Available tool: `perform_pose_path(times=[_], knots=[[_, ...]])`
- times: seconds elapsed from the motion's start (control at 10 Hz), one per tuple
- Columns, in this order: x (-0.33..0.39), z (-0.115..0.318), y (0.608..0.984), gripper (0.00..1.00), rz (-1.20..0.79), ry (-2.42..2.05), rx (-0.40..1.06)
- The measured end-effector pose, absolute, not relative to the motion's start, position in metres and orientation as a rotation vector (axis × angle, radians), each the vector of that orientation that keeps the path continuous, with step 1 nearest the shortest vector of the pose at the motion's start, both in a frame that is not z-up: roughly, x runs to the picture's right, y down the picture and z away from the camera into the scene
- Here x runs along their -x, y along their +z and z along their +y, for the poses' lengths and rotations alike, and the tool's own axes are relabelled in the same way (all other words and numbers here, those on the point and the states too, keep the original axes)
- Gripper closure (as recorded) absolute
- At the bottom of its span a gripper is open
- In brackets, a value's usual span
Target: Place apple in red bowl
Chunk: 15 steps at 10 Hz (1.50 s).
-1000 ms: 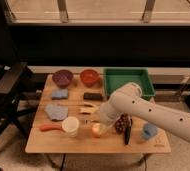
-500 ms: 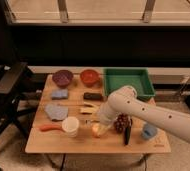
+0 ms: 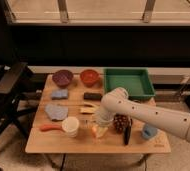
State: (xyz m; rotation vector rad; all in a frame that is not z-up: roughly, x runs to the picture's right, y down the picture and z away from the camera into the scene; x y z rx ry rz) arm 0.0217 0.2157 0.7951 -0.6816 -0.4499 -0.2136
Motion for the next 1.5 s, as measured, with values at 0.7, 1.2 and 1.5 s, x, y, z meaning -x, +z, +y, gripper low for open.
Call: perform_pose_path(times=[0.7,1.2,1.5], knots=[[-0.048,0.217,0.807,0.66,-0.421,-0.163,0.716],[-0.062,0.159,0.777,1.0,-0.487,-0.068,0.646],[-0.07,0.079,0.755,1.0,-0.517,-0.029,0.553]])
